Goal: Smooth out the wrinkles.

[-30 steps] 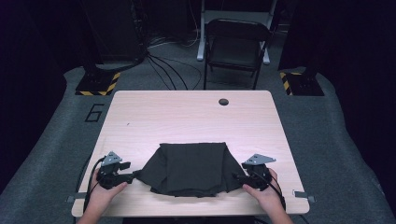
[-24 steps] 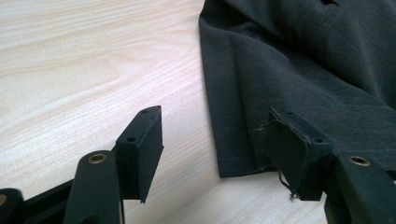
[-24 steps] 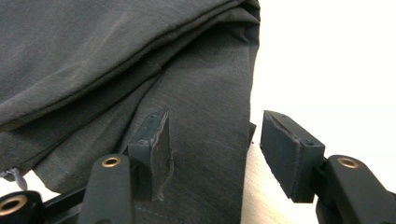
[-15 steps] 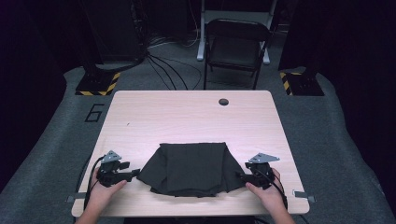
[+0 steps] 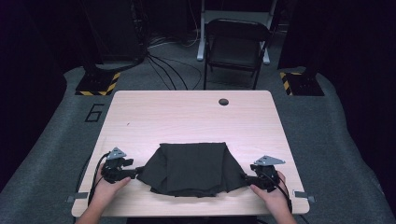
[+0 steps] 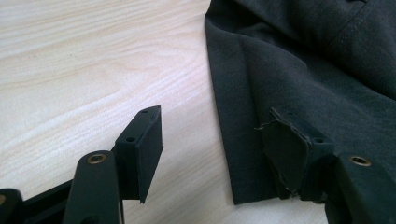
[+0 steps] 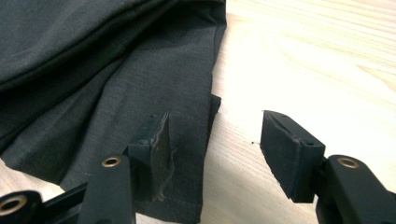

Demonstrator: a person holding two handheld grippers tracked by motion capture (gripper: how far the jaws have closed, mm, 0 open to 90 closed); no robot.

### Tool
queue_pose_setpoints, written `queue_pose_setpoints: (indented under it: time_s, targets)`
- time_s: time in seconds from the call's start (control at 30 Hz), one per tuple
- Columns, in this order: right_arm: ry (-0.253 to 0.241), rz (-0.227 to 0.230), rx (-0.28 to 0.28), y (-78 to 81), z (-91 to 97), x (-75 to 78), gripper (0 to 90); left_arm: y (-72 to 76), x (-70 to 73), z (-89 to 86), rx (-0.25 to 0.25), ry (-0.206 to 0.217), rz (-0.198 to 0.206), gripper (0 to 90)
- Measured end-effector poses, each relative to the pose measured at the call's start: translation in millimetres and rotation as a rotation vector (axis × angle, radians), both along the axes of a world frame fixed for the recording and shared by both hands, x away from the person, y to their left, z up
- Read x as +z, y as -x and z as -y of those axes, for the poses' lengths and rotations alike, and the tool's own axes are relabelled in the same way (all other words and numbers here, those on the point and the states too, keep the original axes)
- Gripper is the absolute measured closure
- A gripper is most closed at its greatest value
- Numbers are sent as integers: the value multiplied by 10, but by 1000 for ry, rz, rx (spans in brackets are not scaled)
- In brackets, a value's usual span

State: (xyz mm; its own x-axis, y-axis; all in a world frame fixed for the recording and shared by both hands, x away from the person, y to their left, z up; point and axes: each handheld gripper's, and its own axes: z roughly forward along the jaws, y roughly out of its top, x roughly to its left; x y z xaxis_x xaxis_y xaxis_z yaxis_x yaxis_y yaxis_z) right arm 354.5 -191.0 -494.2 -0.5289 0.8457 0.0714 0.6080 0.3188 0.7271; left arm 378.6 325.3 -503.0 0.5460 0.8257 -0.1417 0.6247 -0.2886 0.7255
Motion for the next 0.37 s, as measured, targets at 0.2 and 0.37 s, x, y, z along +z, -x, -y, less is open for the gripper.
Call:
queue_pose_setpoints:
  time_s: [0.2, 0.37]
  targets:
    - [5, -2, -14, 35, 56, -10, 418, -33, 13, 45, -3, 0, 5, 365]
    - [8, 4, -25, 78, 93, -13, 418, -70, 29, 84, -15, -3, 11, 362]
